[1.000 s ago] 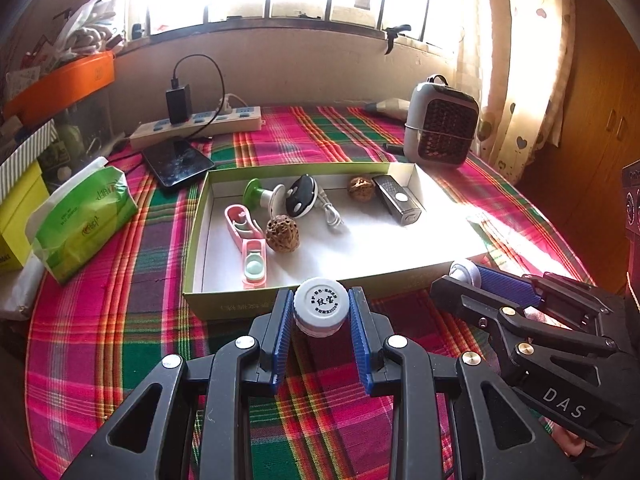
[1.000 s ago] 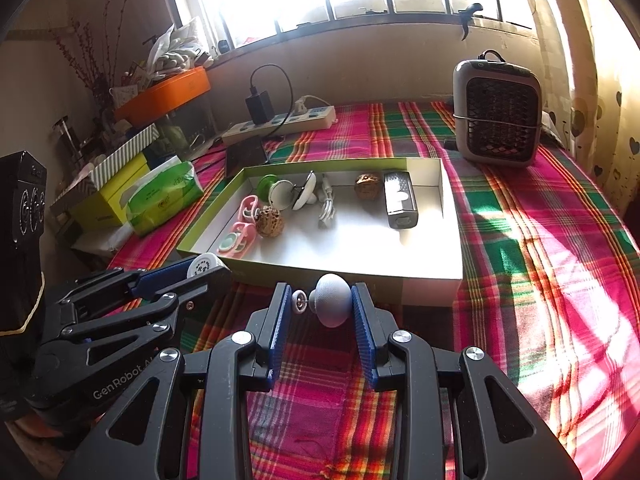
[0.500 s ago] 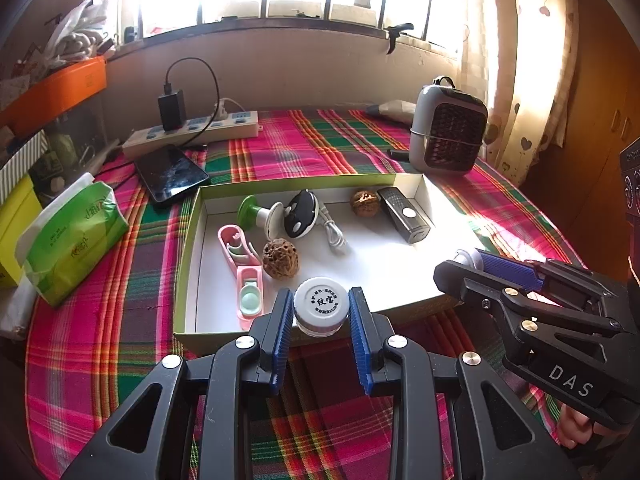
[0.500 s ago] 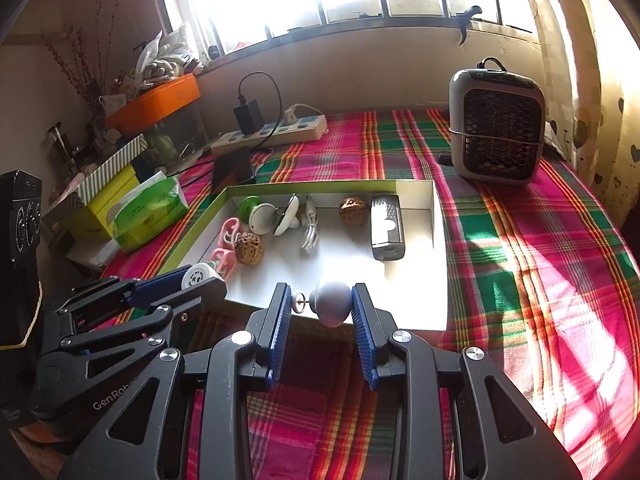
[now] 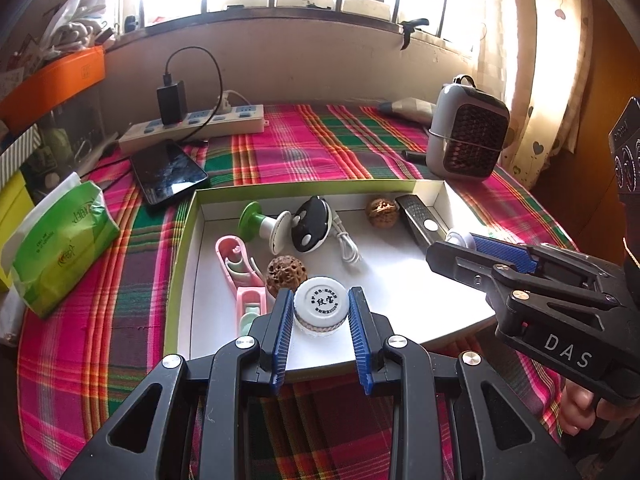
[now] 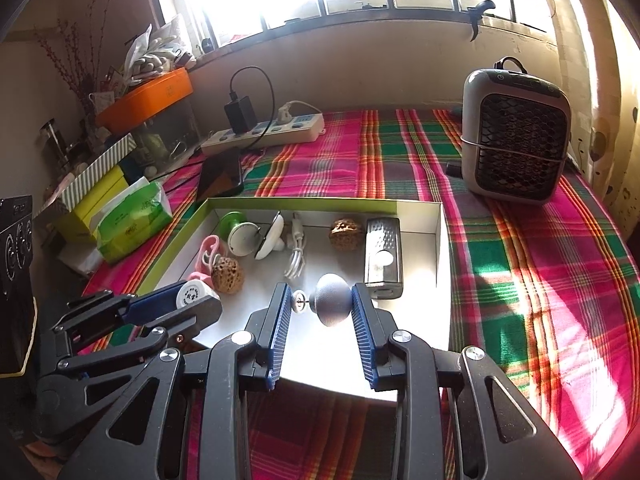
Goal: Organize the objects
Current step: 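Lower the egg-shaped object into the box while the left tool lowers the jar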
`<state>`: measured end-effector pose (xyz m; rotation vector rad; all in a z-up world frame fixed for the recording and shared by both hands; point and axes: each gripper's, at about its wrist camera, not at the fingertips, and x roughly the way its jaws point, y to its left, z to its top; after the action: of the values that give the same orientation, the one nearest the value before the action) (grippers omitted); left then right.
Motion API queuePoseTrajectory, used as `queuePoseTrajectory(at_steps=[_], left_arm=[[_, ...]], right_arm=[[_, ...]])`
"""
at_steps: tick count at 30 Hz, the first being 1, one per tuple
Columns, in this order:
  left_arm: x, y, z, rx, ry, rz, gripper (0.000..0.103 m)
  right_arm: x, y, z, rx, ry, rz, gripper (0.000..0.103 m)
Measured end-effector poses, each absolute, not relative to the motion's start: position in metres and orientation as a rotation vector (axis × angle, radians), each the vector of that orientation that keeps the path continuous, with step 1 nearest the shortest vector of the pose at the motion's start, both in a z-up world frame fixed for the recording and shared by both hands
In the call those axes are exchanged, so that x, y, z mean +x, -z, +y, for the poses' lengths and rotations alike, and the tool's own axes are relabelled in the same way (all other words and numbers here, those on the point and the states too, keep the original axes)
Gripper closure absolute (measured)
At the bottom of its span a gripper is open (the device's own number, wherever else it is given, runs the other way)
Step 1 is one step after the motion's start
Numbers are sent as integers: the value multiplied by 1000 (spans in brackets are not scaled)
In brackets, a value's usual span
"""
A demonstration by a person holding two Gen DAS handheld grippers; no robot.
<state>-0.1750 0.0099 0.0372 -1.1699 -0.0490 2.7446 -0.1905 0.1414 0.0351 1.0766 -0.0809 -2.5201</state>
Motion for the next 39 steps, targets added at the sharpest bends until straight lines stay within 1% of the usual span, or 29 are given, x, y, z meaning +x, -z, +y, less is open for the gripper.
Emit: queuePoseTrajectory(at_steps=[15,27,39], left_arm=[[-190,-23,14,-1219,-2726,-32,77],[-194,-19,16,-1236,-2719,-22,77],[-195,-18,14,-1241,-2719,-33,77]], right_arm=[[-231,-22,132,1157,2468,-75,71],[-244,-14,123,1191,2445,-19,71],[-249,-8,119,1213,2432,-9,70]])
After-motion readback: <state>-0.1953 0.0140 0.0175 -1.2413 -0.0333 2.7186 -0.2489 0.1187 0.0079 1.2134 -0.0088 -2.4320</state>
